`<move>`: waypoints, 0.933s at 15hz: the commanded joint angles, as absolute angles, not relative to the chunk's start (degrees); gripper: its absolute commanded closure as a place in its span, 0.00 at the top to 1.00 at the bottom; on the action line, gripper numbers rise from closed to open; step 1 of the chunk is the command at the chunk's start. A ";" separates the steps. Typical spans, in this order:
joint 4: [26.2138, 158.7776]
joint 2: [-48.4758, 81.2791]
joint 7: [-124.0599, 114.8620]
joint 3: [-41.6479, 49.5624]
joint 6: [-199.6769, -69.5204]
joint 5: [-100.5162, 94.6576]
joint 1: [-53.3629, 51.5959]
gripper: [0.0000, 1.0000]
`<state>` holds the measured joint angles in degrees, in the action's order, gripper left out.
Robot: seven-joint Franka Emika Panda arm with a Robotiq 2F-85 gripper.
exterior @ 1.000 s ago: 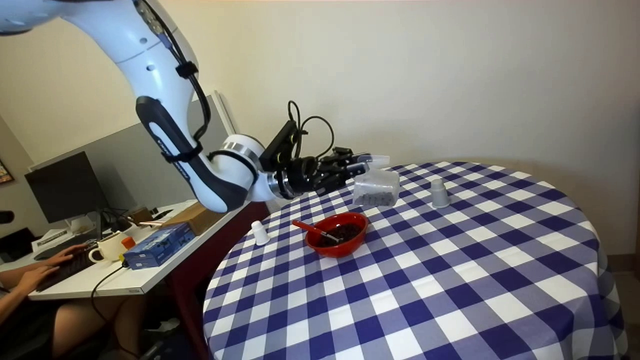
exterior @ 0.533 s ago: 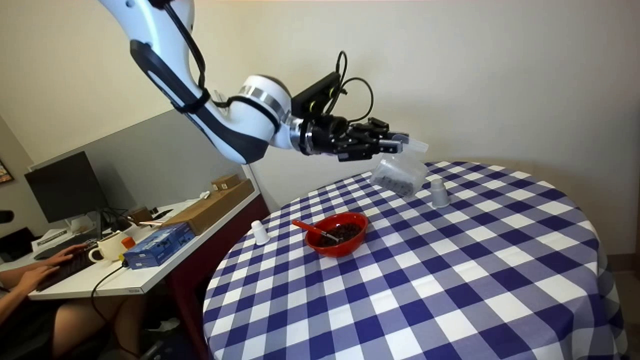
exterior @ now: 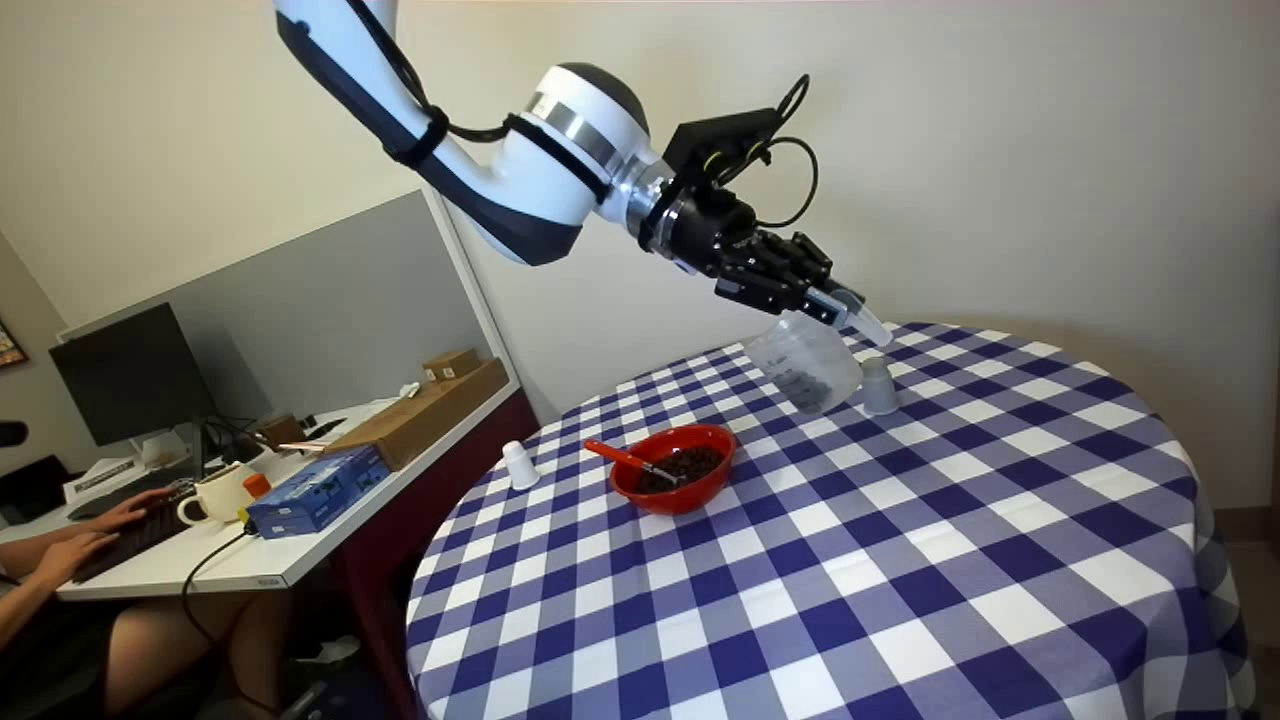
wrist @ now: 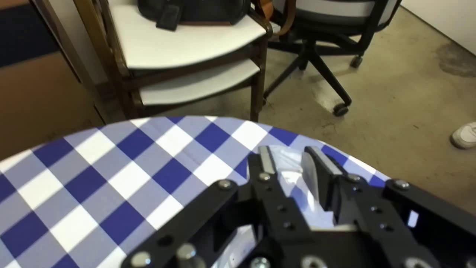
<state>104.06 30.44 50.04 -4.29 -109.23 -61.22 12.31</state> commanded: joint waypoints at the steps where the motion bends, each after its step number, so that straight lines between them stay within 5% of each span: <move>1: 101.47 32.84 60.63 -3.60 -112.30 -51.97 13.32 0.12; 14: 87.88 42.66 87.27 2.55 -104.29 -23.43 16.36 0.12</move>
